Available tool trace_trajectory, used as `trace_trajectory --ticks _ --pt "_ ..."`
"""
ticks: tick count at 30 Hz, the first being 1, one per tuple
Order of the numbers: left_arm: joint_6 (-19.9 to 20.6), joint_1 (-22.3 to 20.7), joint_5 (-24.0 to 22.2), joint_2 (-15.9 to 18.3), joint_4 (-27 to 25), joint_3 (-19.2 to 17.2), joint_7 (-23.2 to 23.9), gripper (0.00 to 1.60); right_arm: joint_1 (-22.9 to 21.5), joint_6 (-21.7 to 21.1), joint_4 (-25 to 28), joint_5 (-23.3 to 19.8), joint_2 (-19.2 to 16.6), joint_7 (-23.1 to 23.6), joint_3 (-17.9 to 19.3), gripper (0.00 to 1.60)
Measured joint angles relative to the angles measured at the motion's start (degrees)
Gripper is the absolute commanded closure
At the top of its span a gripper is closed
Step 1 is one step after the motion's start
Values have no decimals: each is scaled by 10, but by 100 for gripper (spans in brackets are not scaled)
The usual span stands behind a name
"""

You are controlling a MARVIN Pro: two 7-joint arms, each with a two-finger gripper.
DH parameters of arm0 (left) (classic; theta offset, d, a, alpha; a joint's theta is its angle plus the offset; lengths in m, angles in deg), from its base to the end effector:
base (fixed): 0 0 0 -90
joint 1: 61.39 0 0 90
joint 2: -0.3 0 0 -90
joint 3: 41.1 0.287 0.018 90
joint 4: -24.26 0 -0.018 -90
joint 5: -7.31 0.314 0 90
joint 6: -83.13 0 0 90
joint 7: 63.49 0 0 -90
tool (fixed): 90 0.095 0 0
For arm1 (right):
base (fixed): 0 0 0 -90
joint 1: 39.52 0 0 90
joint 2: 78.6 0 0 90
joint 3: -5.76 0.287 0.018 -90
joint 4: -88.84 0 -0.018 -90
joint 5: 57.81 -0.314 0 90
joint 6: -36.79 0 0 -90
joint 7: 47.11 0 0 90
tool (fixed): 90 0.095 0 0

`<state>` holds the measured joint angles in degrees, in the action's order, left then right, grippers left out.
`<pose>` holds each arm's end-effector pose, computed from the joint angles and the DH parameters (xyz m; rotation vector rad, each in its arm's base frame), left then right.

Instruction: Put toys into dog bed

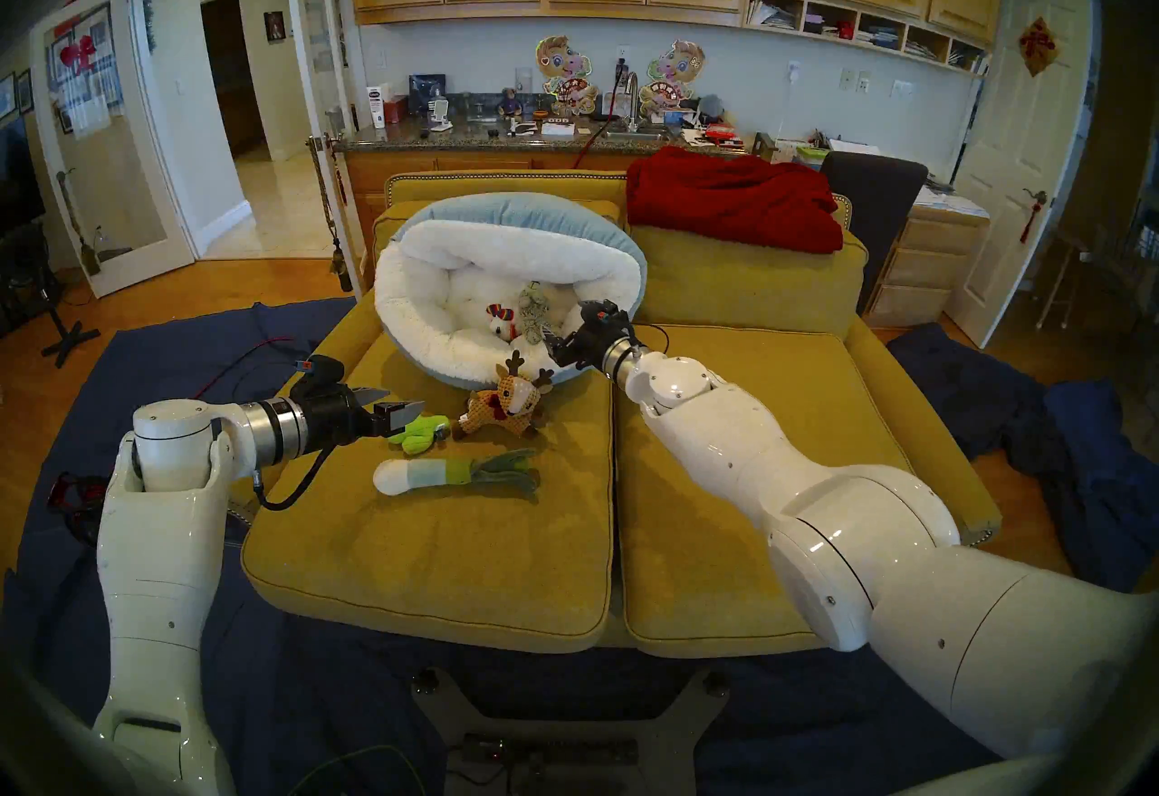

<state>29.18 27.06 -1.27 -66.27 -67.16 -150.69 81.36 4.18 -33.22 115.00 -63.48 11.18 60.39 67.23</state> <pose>0.3898 0.1712 -0.2601 2.2935 -0.4331 1.3544 0.5797 0.1192 -0.3180 -1.9569 -0.8978 -1.9370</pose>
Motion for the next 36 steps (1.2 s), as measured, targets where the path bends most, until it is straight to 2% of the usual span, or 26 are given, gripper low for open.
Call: trace_trajectory --ticks 16,36 --pt "0 3 1 0 4 0 0 0 26 9 48 -35 -43 98 24 0" --pt "0 6 1 0 9 0 0 0 110 12 84 -56 -120 255 27 0"
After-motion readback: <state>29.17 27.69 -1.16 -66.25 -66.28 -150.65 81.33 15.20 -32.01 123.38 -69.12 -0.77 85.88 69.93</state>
